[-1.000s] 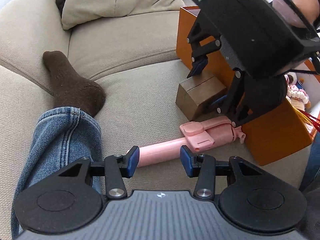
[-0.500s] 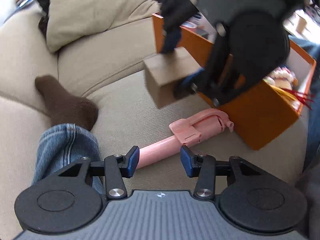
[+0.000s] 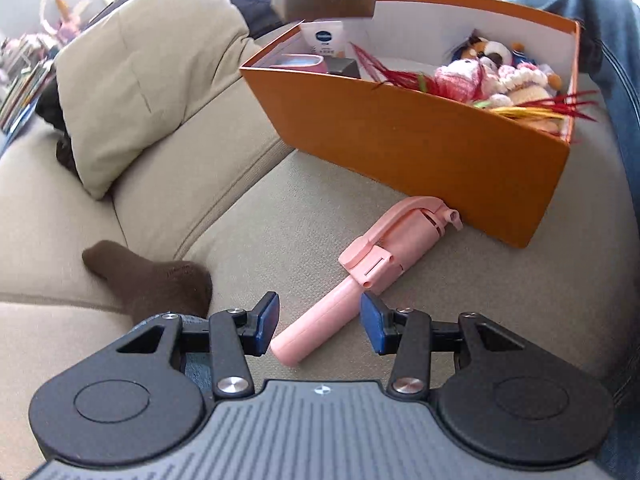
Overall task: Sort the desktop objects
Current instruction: 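Lift the brown box with the right tool while the left tool grasps the pink selfie stick, then carry the pink selfie stick and brown box over the orange box with both tools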
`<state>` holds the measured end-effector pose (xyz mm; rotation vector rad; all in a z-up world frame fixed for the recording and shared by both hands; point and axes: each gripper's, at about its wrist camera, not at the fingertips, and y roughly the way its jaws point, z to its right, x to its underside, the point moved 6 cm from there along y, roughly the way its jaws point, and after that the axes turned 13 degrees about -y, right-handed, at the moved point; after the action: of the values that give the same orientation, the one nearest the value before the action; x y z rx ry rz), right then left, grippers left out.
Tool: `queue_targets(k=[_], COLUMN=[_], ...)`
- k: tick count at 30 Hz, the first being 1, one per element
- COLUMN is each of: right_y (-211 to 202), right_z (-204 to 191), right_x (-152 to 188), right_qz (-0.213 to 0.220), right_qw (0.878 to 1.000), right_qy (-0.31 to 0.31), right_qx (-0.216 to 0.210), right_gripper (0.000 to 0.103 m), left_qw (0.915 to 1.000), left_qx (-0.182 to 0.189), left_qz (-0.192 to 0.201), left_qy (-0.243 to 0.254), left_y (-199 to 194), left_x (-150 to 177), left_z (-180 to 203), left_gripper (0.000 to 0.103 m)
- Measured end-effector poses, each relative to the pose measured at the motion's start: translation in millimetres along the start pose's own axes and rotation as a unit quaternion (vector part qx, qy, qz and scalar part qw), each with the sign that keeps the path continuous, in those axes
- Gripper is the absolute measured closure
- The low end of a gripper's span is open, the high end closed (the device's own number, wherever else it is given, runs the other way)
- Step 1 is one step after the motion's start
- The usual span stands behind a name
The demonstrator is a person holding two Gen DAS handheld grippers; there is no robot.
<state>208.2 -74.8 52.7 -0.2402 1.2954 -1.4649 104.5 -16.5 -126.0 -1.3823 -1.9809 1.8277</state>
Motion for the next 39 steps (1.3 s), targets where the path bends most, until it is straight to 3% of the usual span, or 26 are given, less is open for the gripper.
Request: queue_targets(k=[7, 13, 15, 17, 22, 23, 31, 39], right_y=[-6.8, -5.3, 0.0, 3.2, 14.0, 16.0, 21.3, 22.0], right_z=[21.0, 31.6, 33.1, 33.7, 34.7, 35.0, 36.6, 35.4], right_x=[63.3, 107.7, 115.6, 121.7, 132.0, 133.2, 135.6, 122.0], right_qz=[-0.06, -0.078, -0.08, -0.078, -0.072, -0.071, -0.055, -0.039], right_qw=[0.996, 0.989, 0.988, 0.987, 0.985, 0.985, 0.984, 0.987], right_qy=[0.068, 0.119, 0.13, 0.138, 0.155, 0.158, 0.169, 0.155], right_qx=[0.026, 0.027, 0.022, 0.016, 0.004, 0.002, -0.002, 0.001], right_gripper=[0.052, 0.052, 0.052, 0.052, 0.052, 0.052, 0.052, 0.052], left_qw=[0.9972, 0.9932, 0.9907, 0.9884, 0.9812, 0.9806, 0.9853, 0.9861], left_qx=[0.01, 0.011, 0.009, 0.017, -0.01, -0.01, -0.049, -0.084], left_qz=[-0.014, -0.013, -0.018, -0.03, -0.019, -0.021, -0.01, 0.006], left_qy=[0.073, 0.115, 0.134, 0.148, 0.192, 0.195, 0.164, 0.144], left_y=[11.5, 27.9, 33.7, 38.2, 48.1, 49.7, 45.8, 20.7], left_x=[4.4, -7.3, -10.3, -10.8, -9.5, -8.8, -15.7, -21.0], left_z=[14.2, 27.7, 33.9, 39.8, 51.4, 53.3, 49.5, 43.0], left_gripper=[0.05, 0.051, 0.07, 0.071, 0.077, 0.085, 0.095, 0.096])
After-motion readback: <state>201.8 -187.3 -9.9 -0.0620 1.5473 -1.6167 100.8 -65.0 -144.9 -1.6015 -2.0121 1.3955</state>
